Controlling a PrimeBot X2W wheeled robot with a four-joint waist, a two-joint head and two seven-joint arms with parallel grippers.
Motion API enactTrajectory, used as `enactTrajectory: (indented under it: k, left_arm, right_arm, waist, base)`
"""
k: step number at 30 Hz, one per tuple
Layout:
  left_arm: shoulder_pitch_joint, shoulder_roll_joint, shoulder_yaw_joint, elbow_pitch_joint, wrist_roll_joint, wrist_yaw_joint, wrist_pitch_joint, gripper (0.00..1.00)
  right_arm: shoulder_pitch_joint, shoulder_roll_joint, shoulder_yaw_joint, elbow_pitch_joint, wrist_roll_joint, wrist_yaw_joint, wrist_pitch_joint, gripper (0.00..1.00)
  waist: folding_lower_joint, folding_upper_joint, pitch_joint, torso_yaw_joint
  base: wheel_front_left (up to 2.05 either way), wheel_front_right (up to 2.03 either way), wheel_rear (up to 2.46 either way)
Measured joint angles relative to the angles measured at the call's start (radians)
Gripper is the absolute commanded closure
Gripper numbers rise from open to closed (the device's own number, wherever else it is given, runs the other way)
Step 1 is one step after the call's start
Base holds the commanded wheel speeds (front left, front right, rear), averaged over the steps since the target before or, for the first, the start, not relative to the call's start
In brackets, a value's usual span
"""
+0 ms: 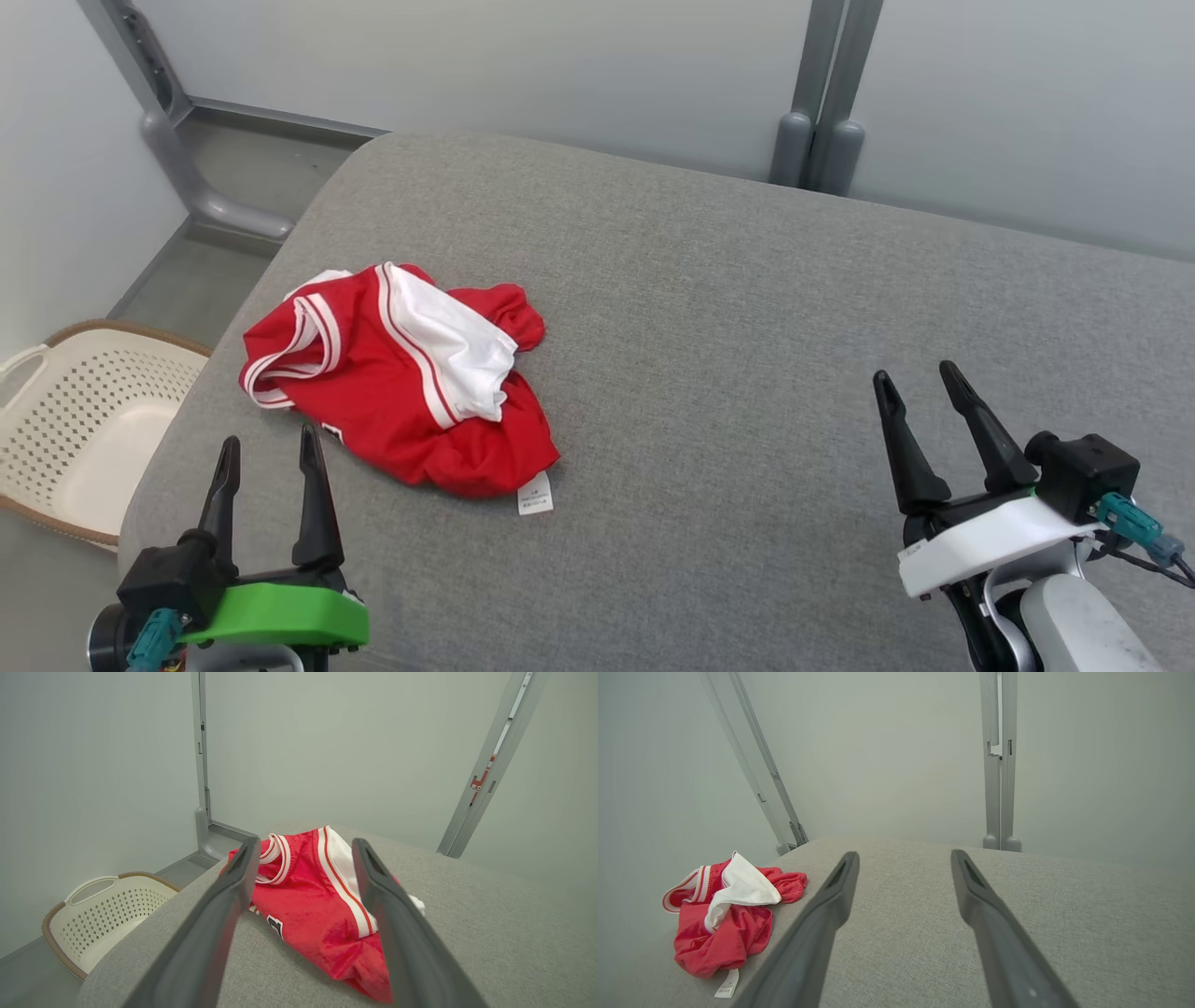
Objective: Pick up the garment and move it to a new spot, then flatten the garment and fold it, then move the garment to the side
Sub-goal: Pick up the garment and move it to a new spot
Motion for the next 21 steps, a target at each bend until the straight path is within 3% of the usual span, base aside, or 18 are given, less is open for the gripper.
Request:
enactTrajectory:
  k: [12,21]
  left_arm:
    - [-0.027,0.004,0.015,0.028,-0.016,-0.008,0.012,0.0]
    - [-0.247,0.086,0.037,0.111,-0.088,-0.027,0.256,0.0]
  right_arm:
    - [-0.009,-0.004,0.019,-0.001,0.001,0.0,0.0,0.0]
    - [-0.061,-0.021,0.032,-0.013,0.001,0.0,0.0,0.0]
  waist:
    - [0.0,0.0,0.012,-0.021]
    - [0.0,0.0,0.073,-0.06]
  base:
    - [0.0,0.0,0.0]
    - [0.0,0.0,0.0]
